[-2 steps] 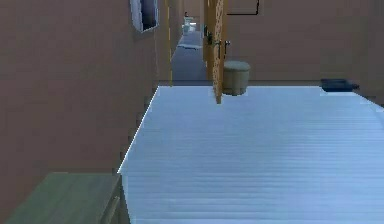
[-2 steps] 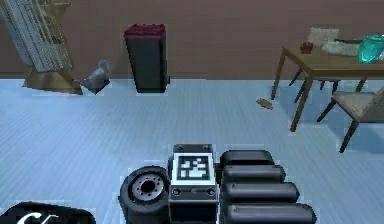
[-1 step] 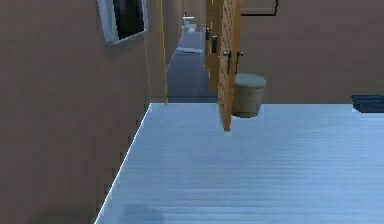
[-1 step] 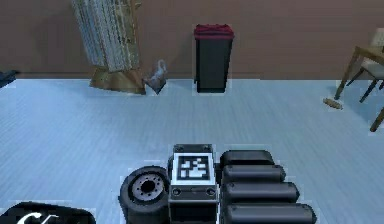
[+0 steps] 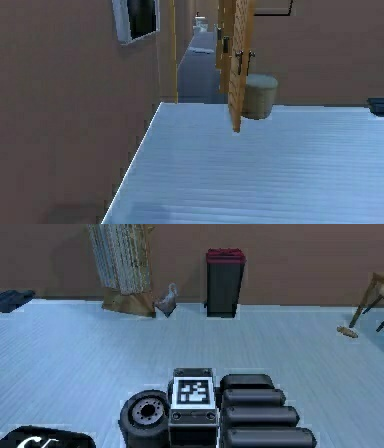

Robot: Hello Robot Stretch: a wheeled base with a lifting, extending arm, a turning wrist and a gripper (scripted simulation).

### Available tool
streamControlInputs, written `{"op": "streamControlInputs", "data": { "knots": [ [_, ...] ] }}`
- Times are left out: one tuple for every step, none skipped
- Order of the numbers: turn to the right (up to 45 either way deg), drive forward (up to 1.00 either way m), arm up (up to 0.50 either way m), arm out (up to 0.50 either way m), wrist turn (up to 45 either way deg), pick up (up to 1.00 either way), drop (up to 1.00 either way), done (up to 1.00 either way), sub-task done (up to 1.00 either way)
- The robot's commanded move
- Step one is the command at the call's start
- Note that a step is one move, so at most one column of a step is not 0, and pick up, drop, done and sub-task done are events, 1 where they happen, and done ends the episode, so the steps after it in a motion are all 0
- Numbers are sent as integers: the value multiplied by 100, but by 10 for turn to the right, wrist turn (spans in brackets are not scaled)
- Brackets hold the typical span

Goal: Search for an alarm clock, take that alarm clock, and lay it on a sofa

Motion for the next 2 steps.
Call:
{"op": "streamControlInputs", "data": {
  "knots": [
    [0,100,0,0,0,0,0,0,0],
    [0,100,0,0,0,0,0,0,0]
  ]
}}
